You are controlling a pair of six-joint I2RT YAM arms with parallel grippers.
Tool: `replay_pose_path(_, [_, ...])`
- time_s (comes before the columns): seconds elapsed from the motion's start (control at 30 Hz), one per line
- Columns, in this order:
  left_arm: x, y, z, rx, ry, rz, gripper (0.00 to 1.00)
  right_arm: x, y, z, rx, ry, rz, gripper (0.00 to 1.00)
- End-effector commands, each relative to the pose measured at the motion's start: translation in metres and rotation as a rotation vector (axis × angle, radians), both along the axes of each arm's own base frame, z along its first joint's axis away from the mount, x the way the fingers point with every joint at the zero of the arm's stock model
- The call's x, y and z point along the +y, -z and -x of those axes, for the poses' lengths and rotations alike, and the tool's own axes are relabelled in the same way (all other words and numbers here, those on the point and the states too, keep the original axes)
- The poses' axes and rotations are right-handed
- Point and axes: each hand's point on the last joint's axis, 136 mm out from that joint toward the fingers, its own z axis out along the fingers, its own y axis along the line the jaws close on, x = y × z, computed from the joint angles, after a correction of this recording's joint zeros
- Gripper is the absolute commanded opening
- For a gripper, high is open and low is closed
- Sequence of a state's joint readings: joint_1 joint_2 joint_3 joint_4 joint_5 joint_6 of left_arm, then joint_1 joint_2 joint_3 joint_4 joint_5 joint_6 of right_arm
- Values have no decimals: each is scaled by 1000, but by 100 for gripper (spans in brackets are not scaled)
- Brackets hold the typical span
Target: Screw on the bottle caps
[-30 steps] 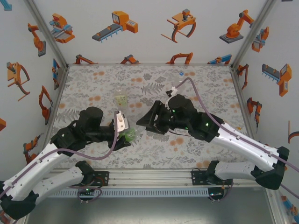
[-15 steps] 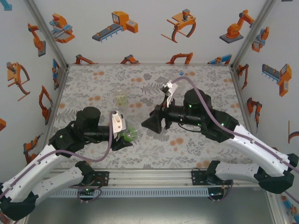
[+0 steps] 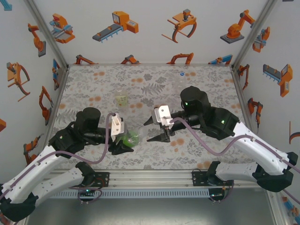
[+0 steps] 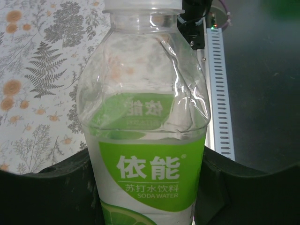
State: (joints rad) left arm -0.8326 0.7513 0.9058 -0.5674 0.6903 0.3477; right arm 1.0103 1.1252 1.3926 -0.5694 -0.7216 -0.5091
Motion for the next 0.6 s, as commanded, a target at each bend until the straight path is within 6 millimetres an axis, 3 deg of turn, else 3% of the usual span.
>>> replay_pose_path(0.0, [-4, -16, 13, 13, 79, 51, 0, 0, -7, 6, -94, -72, -44, 51])
replay_pose_path(0.57, [-4, -17, 15, 17, 91, 55, 0, 4, -1, 10, -72, -110, -51, 41])
